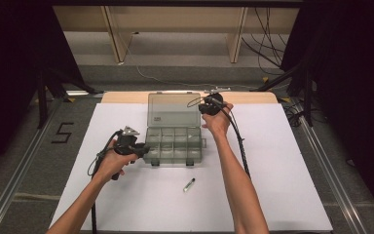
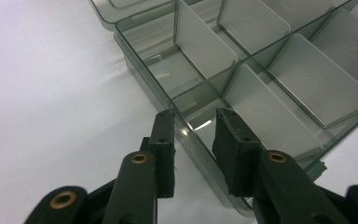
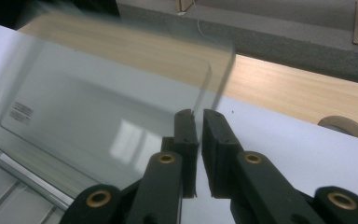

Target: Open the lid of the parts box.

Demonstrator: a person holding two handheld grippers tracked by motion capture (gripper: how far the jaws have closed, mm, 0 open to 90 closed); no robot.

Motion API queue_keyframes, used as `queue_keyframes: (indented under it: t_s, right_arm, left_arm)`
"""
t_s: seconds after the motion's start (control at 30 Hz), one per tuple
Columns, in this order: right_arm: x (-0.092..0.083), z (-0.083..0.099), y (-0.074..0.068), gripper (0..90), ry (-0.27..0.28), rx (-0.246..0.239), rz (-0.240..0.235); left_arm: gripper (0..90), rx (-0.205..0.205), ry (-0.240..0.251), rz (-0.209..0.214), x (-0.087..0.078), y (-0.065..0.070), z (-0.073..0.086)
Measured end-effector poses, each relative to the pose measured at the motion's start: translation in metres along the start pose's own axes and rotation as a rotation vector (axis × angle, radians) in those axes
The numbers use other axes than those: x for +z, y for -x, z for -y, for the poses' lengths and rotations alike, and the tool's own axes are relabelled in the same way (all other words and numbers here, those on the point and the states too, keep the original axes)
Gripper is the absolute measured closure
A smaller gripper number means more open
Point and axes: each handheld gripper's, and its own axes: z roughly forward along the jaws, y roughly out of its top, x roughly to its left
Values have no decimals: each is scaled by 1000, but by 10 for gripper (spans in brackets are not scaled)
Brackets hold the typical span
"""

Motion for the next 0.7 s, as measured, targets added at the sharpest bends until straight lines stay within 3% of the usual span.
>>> queue_keyframes:
  t_s: [0.03, 0.07, 0.27, 0.37, 0.43, 0.47, 0.63, 0.7]
  right_arm:
    - [0, 0, 0, 847, 5, -6, -3]
    - [-1, -1, -3, 846, -9, 25, -9]
    - [0, -1, -3, 832, -3, 4, -13]
    - [-3, -2, -2, 780, -10, -6, -38]
    - [-8, -2, -2, 697, -33, -58, -70]
    - [-10, -2, -3, 668, -30, -60, -92]
    - [-28, -3, -11, 476, -73, -163, -182]
    - [-34, 0, -14, 446, -27, -211, -228]
  left_arm:
    - [685, -2, 0, 0, 0, 0, 0]
    - [685, -2, 0, 0, 0, 0, 0]
    - [684, -3, 1, 0, 0, 0, 0]
    - [676, 0, 1, 5, 0, 0, 0]
    - [666, -19, 7, 2, 1, 1, 0]
    - [643, -19, 7, 2, 1, 1, 0]
    - [526, -2, 16, 1, -4, -2, -1]
    - [456, -2, 19, 5, -7, -3, -1]
